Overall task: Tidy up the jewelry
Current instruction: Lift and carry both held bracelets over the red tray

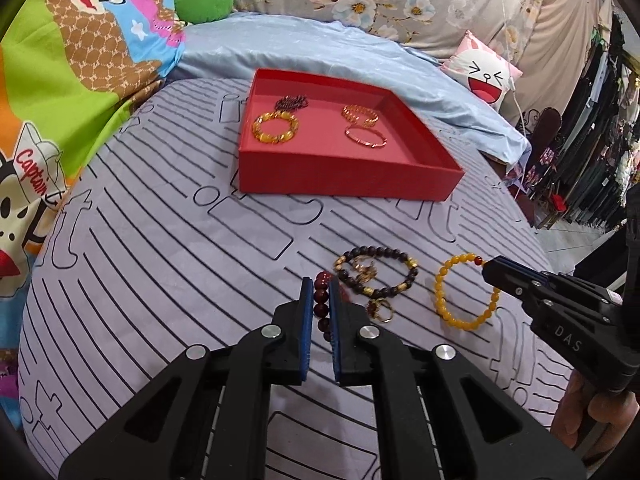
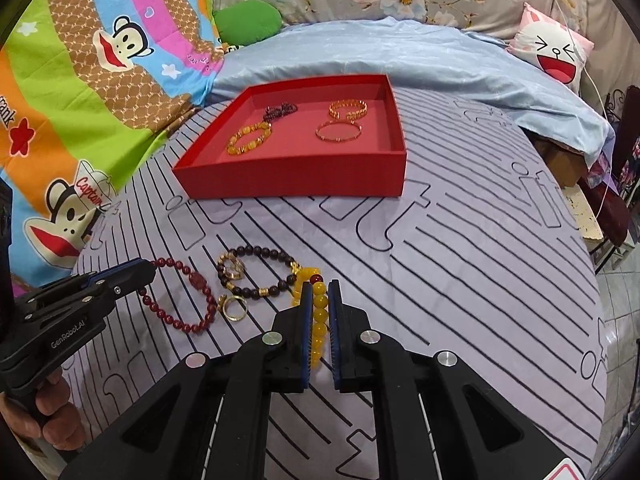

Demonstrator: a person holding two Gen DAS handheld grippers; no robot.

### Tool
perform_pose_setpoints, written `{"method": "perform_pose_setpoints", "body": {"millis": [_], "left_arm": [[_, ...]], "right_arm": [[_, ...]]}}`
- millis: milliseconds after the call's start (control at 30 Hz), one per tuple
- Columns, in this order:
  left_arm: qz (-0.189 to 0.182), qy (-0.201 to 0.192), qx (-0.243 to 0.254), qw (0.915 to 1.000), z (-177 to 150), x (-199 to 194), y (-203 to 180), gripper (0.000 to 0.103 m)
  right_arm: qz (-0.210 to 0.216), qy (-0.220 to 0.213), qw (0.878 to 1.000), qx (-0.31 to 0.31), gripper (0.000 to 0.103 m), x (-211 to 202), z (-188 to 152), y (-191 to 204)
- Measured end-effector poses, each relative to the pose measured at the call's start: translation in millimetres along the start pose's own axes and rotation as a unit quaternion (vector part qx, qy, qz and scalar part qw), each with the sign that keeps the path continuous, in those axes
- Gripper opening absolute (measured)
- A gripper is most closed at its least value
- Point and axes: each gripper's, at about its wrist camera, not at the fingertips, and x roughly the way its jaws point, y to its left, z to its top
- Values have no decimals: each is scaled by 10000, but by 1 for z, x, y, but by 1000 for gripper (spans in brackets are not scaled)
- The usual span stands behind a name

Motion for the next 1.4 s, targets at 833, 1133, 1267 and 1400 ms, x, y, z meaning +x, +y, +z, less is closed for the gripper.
{"method": "perform_pose_setpoints", "body": {"millis": [833,1133,1267,1400], "left_arm": [[-636,-884,241,9938,129,-11,-32,7],[-916,-636,-159,9936,166,44,-15,8],[-704,-230,-369,9966,154,85,4,7],[-154,-18,-240,9996,136,103,15,8]], "right_arm": [[168,-736,9971,16,7,14,123,-9],[545,-409,9972,308,7,68,153,-11],[627,-31,9970,460,7,102,147,-14],[383,175,9982,424,7,122,137,-18]]}}
